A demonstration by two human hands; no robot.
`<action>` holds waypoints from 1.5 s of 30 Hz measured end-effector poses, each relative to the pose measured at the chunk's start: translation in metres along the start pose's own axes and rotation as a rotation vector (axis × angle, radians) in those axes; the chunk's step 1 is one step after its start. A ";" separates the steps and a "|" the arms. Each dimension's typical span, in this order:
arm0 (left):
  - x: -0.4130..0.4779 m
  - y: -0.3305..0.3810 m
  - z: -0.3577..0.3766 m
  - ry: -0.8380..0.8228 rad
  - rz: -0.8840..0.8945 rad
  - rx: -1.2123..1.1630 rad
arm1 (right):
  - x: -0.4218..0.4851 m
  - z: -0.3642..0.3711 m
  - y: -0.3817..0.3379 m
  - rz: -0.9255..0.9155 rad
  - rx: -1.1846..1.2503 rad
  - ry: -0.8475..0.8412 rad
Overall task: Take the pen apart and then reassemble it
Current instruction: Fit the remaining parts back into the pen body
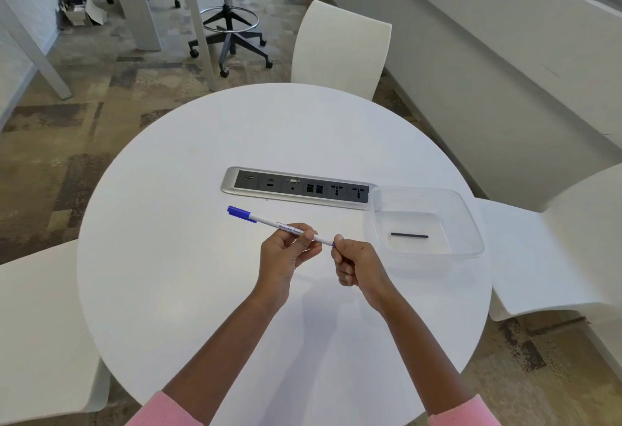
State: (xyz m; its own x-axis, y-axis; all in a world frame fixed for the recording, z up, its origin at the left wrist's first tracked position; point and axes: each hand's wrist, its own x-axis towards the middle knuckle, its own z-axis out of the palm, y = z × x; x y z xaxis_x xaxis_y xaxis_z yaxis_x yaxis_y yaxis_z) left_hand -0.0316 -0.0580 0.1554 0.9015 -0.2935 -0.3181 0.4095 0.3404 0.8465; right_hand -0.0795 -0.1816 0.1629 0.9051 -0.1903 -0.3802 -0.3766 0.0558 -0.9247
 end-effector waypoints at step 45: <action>-0.001 0.001 -0.005 0.015 -0.031 -0.015 | -0.002 -0.004 0.001 -0.242 -0.439 0.149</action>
State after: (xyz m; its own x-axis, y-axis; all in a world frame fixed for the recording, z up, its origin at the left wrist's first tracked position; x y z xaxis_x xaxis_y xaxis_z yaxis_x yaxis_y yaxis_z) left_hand -0.0315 -0.0525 0.1543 0.8904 -0.2903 -0.3506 0.4391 0.3448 0.8296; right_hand -0.0821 -0.1852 0.1631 0.9505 -0.2866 -0.1203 -0.2367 -0.4168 -0.8776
